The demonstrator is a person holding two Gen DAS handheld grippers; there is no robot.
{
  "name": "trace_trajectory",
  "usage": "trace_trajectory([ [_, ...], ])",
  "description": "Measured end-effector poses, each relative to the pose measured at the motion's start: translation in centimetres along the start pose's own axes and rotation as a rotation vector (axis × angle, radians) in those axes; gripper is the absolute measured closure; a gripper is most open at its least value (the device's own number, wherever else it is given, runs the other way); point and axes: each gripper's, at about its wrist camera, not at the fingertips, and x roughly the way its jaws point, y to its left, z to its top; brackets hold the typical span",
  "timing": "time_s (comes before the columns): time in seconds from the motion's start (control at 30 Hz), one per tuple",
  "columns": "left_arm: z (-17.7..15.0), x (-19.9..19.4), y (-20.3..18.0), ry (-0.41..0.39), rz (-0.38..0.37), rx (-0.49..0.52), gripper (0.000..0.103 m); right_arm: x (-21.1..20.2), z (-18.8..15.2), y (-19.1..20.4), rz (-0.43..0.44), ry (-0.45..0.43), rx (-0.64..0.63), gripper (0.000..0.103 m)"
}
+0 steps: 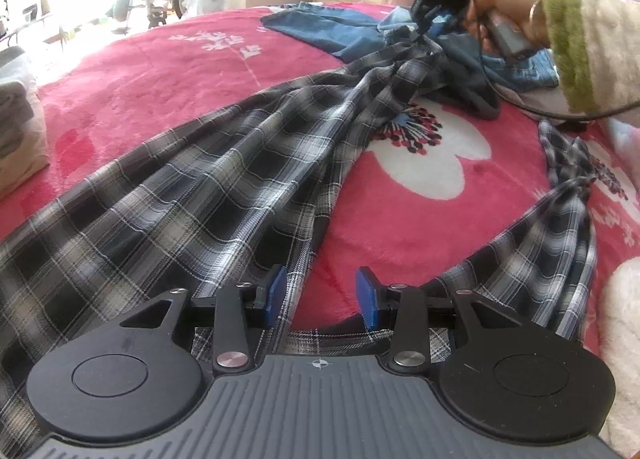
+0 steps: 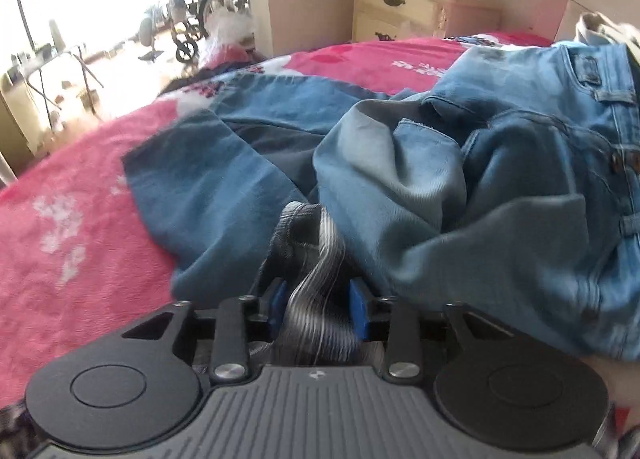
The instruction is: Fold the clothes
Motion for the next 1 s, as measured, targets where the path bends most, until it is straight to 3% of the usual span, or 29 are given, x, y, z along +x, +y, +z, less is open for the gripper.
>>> trace_trajectory([
  [0.03, 0.0, 0.2, 0.0, 0.001, -0.004, -0.003, 0.065, 0.2, 0.2, 0.0, -0.001, -0.001, -0.005, 0.100],
  [0.1, 0.0, 0.3, 0.3, 0.001, -0.009, -0.012, 0.065, -0.1, 0.6, -0.3, 0.009, -0.022, -0.010, 0.101],
  [0.27, 0.0, 0.4, 1.2, 0.000, -0.047, -0.059, 0.065, -8.0, -0.7, -4.5, 0.171, -0.248, 0.163, 0.101],
  [0.43, -0.1, 0.6, 2.3, 0.013, -0.088, -0.112, 0.065, -12.5, -7.3, -11.7, 0.181, -0.322, 0.430, 0.101],
  [0.6, -0.1, 1.0, 3.1, 0.046, -0.097, -0.143, 0.065, -8.4, -13.7, -17.2, 0.097, -0.191, 0.612, 0.100],
  [0.67, 0.0, 0.9, 3.1, 0.048, -0.097, -0.146, 0.065, -6.8, -15.3, -19.1, 0.074, -0.128, 0.686, 0.094],
  [0.73, 0.1, 0.8, 3.1, 0.046, -0.089, -0.141, 0.065, -6.6, -16.1, -19.9, 0.066, -0.131, 0.708, 0.083],
  [0.83, 0.0, 0.7, 3.0, 0.043, -0.084, -0.143, 0.065, -8.1, -15.4, -18.9, 0.005, -0.192, 0.588, 0.066],
  [0.93, -0.3, 0.8, 3.0, 0.040, -0.072, -0.144, 0.065, -9.7, -13.9, -17.6, -0.063, -0.260, 0.448, 0.060],
  [1.0, -0.4, 0.8, 3.0, 0.041, -0.069, -0.146, 0.065, -9.6, -13.5, -18.6, -0.072, -0.224, 0.502, 0.053],
])
